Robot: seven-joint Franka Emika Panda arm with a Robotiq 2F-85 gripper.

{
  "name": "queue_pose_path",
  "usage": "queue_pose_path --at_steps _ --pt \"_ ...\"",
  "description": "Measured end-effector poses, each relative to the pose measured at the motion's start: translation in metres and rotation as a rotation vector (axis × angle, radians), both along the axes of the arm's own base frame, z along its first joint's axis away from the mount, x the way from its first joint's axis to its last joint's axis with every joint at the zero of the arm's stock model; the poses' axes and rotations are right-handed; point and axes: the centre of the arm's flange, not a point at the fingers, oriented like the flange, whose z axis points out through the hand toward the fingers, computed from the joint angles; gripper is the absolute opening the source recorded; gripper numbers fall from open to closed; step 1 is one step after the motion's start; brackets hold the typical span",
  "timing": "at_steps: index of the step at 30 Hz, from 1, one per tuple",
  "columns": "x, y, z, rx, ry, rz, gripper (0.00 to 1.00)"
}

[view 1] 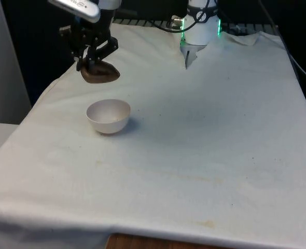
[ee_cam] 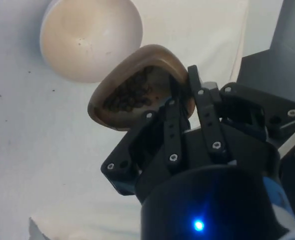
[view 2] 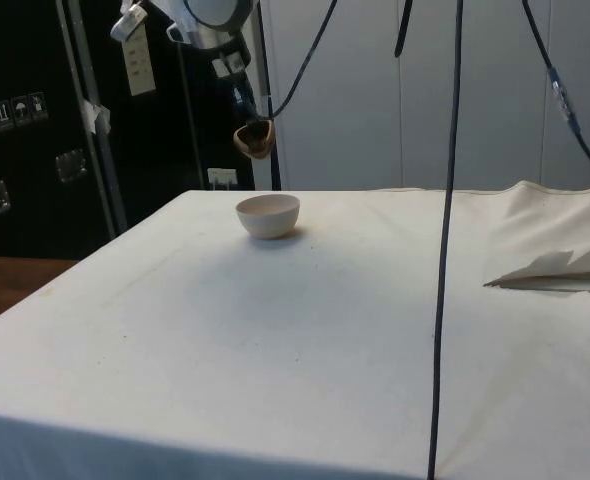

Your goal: Pour the coffee beans from the cup into the bowl.

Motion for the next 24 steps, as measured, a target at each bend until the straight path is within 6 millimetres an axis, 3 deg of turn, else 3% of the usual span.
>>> queue_pose_path --at_steps 24 --pt "-0.008 -0.012 -0.013 -0.131 -0.026 -0.112 0.00"
